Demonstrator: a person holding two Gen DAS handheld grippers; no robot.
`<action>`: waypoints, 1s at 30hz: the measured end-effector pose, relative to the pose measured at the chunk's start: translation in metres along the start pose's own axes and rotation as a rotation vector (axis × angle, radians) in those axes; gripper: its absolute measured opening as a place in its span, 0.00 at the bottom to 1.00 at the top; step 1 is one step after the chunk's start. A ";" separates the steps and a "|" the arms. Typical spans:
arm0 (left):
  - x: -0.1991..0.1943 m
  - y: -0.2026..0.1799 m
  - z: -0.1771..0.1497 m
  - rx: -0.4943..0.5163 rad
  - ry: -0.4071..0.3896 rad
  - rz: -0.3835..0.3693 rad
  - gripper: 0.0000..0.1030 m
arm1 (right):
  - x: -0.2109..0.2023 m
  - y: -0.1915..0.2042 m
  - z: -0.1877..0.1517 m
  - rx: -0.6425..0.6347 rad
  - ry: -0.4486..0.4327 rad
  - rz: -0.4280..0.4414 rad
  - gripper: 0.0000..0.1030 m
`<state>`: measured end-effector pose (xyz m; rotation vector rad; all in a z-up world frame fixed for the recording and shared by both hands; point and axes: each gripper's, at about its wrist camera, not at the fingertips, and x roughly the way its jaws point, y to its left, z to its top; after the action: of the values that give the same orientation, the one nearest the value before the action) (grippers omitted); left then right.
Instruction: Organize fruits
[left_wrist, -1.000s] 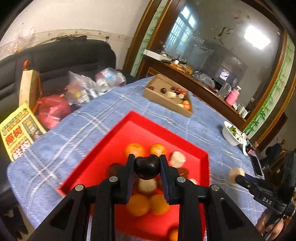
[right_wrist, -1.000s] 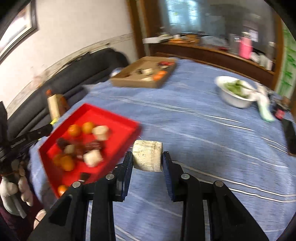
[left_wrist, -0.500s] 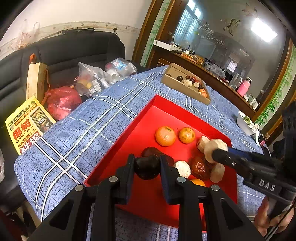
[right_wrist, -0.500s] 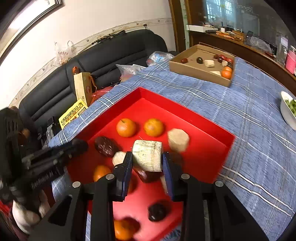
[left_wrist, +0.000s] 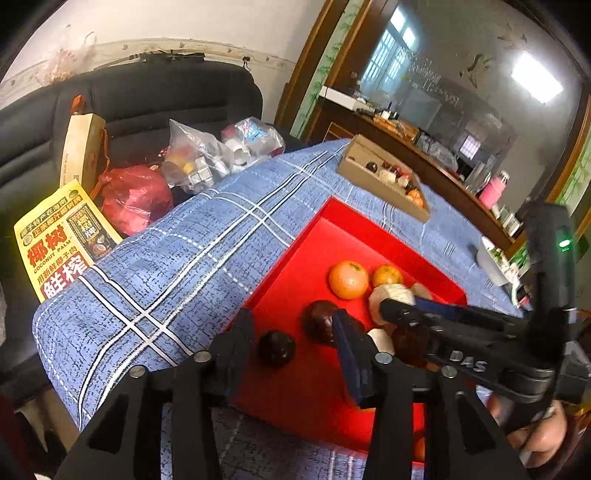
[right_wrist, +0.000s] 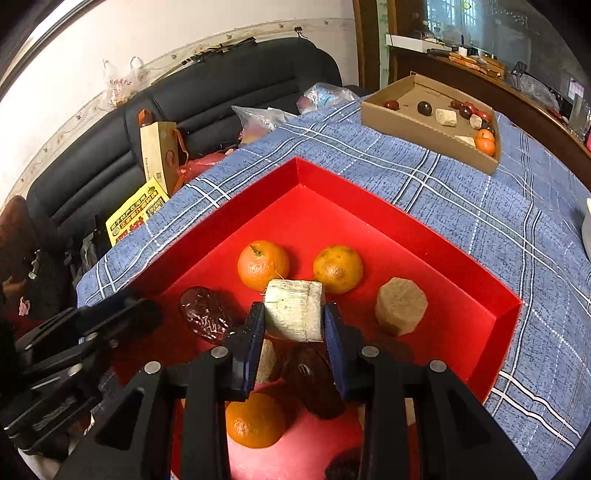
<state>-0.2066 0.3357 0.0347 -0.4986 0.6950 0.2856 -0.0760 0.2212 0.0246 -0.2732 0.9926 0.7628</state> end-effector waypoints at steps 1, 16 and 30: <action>-0.002 0.000 0.001 -0.001 -0.005 0.002 0.50 | 0.002 0.000 0.000 0.001 0.001 -0.004 0.30; -0.036 -0.035 0.002 0.078 -0.056 -0.028 0.60 | -0.072 -0.005 -0.012 -0.015 -0.182 -0.046 0.45; -0.053 -0.128 -0.030 0.299 -0.103 -0.007 0.66 | -0.146 -0.075 -0.112 0.160 -0.319 -0.197 0.53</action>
<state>-0.2095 0.2070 0.0942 -0.2002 0.6226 0.1951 -0.1440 0.0423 0.0764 -0.1041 0.7076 0.5238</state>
